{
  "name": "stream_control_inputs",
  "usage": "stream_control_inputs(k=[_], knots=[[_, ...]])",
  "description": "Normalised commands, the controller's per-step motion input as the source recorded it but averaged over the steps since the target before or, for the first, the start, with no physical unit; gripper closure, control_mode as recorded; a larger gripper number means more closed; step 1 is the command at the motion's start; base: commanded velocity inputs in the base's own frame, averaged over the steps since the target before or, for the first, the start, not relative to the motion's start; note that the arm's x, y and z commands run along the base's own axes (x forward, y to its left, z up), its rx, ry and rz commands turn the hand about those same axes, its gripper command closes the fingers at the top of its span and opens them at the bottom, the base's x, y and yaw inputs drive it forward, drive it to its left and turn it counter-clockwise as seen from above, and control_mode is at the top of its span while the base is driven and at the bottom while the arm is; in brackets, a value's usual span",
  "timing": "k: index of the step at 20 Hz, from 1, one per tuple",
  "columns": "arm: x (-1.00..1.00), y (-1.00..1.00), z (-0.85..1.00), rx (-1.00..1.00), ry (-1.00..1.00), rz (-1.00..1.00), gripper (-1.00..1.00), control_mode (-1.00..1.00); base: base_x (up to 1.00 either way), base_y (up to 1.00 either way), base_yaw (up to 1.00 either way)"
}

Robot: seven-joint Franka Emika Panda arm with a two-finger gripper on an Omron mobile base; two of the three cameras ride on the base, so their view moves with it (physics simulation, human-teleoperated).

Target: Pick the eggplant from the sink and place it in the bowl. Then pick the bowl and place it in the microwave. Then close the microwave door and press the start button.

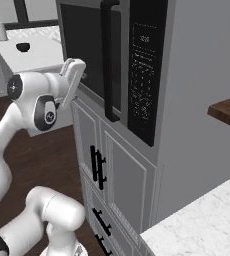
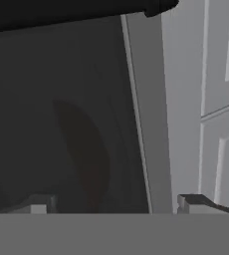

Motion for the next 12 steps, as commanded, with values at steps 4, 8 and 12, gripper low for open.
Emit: stream_control_inputs(k=[4,8,12], knots=[[-1.00,0.24,0.54,-0.18,0.29,0.04,-1.00,-1.00,0.00,0.00,0.00],[-0.95,0.16,0.22,-0.39,0.45,0.12,-1.00,-1.00,0.00,0.00,0.00],[-0.77,0.28,0.00,-0.62,0.51,0.08,-1.00,-1.00,0.00,0.00,0.00]])
